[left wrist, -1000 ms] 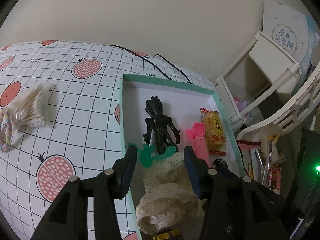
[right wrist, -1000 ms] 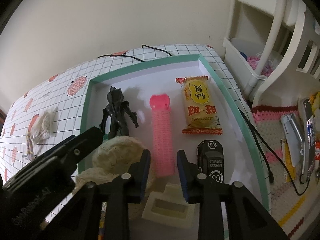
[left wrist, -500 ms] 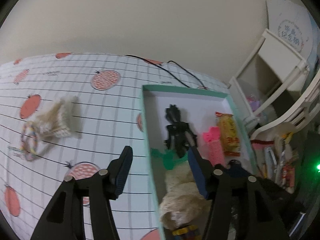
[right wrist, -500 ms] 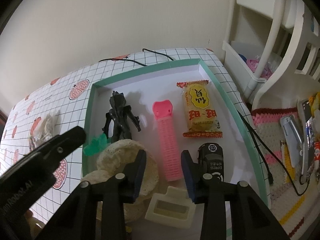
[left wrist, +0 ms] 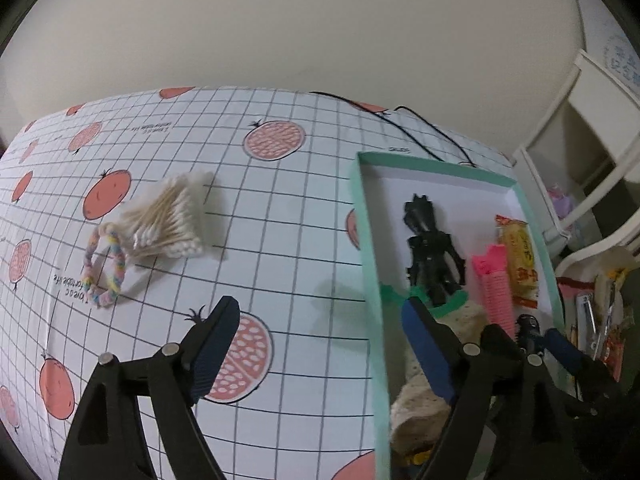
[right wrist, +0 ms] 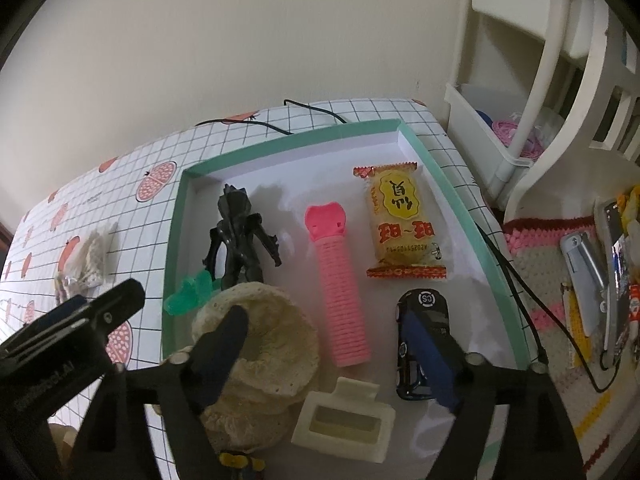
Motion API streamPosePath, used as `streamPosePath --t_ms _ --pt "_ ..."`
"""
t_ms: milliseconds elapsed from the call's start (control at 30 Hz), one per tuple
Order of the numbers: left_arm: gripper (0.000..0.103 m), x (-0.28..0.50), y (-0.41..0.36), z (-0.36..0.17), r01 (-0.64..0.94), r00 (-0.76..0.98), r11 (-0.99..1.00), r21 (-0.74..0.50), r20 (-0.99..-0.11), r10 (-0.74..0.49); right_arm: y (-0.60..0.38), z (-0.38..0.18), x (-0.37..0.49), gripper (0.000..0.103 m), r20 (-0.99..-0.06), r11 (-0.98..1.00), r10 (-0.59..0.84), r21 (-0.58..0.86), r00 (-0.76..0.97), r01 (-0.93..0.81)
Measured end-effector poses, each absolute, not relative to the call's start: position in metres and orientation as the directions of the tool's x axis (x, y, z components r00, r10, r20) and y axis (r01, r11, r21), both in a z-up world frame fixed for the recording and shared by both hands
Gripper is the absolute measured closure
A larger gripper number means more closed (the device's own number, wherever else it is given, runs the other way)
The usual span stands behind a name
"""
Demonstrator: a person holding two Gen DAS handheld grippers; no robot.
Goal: Organize objects
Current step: 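Move both tools away from the box toward the bracelet and cotton swabs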
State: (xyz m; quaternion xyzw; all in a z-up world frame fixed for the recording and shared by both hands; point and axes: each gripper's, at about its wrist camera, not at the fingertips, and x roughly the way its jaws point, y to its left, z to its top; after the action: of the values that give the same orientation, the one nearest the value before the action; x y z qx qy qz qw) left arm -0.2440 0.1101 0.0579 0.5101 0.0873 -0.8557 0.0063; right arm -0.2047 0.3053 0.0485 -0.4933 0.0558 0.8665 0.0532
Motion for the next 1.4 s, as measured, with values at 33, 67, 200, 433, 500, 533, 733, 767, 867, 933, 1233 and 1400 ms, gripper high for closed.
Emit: streamPosePath --t_ms 33,67,200,433,500,533,733,767,867,933,1233,1400 --pt "0.013 -0.244 0.110 0.058 0.099 -0.481 -0.986 -0.136 -0.874 0.072 0.305 0.048 -0.205 0.008 -0.861 -0.988 0.041 0.041 -0.508 -0.148" --pt "0.011 -0.243 0.110 0.058 0.098 -0.486 -0.988 -0.118 -0.872 0.056 0.306 0.047 -0.205 0.003 -0.862 -0.988 0.045 0.036 -0.505 -0.150" --pt "0.010 -0.243 0.107 0.061 0.107 -0.496 -0.988 -0.110 -0.867 0.043 0.307 0.045 -0.205 0.000 -0.864 -0.987 0.040 0.043 -0.503 -0.153" --pt "0.001 -0.242 0.099 0.060 0.149 -0.512 -0.985 -0.091 -0.859 0.002 0.307 0.044 -0.206 0.000 -0.863 -0.987 0.056 0.026 -0.502 -0.155" --pt "0.001 -0.242 0.098 0.059 0.155 -0.507 -0.983 -0.095 -0.862 0.003 0.307 0.044 -0.206 0.000 -0.862 -0.987 0.058 0.027 -0.503 -0.159" --pt "0.001 -0.242 0.097 0.059 0.157 -0.505 -0.983 -0.095 -0.863 0.003 0.307 0.044 -0.206 0.000 -0.862 -0.987 0.057 0.028 -0.503 -0.160" --pt "0.001 -0.241 0.094 0.059 0.162 -0.503 -0.981 -0.104 -0.864 0.009 0.304 0.044 -0.205 0.000 -0.862 -0.987 0.073 0.010 -0.501 -0.161" --pt "0.001 -0.241 0.093 0.060 0.166 -0.505 -0.980 -0.109 -0.863 0.010 0.304 0.045 -0.205 0.000 -0.862 -0.986 0.077 0.008 -0.501 -0.164" --pt "0.001 -0.240 0.088 0.064 0.176 -0.514 -0.977 -0.123 -0.857 0.015 0.304 0.048 -0.205 0.000 -0.859 -0.985 0.083 0.008 -0.505 -0.175" --pt "0.001 -0.239 0.083 0.066 0.180 -0.521 -0.975 -0.131 -0.854 0.018 0.304 0.050 -0.204 0.000 -0.856 -0.983 0.083 0.013 -0.510 -0.182" --pt "0.001 -0.231 0.042 0.085 0.267 -0.576 -0.955 -0.128 -0.816 -0.052 0.288 0.072 -0.203 0.000 -0.808 -0.986 0.100 0.000 -0.581 -0.169" --pt "0.001 -0.224 0.006 0.090 0.339 -0.579 -0.931 -0.131 -0.809 -0.097 0.270 0.083 -0.204 0.000 -0.782 -0.989 0.091 -0.001 -0.617 -0.145"
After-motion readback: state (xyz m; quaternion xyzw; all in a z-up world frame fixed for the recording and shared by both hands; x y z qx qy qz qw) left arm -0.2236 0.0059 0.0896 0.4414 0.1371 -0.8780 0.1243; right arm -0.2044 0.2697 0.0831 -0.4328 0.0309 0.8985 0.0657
